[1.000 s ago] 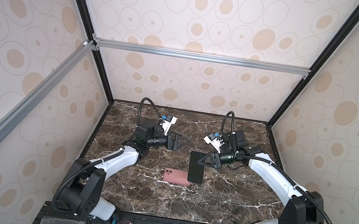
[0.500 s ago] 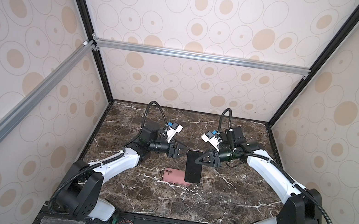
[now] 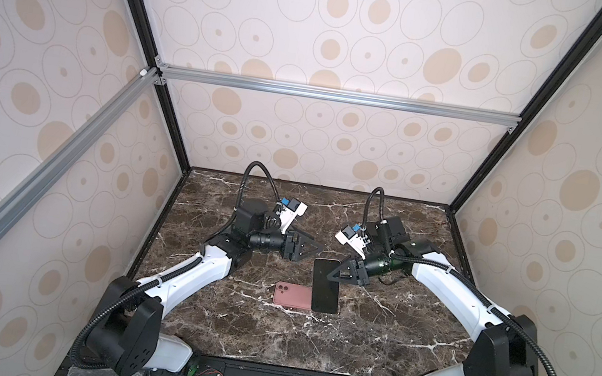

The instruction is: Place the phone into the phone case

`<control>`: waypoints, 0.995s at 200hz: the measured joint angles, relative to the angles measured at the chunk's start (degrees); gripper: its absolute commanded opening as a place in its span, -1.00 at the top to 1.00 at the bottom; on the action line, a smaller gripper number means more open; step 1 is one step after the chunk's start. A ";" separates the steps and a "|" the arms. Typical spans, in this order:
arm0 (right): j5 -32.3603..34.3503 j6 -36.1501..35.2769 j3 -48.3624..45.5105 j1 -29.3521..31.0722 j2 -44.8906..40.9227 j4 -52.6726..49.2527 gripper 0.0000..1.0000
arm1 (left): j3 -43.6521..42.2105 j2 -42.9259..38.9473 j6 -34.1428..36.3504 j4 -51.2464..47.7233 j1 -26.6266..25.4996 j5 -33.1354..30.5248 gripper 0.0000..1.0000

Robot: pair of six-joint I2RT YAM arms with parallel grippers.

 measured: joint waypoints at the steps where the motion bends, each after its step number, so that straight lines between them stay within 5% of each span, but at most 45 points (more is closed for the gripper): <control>1: 0.00 0.00 0.00 0.00 0.00 0.00 0.95 | 0.00 0.00 -0.07 0.02 0.00 0.15 -0.43; 92: -2.45 -1.33 2.64 0.07 0.50 -0.24 0.95 | -3.85 -0.48 -5.55 9.86 -0.35 11.34 -0.25; 199: -3.78 -2.67 5.53 0.68 3.65 -1.53 0.94 | -1.81 -0.20 0.37 -0.13 -1.81 10.88 0.63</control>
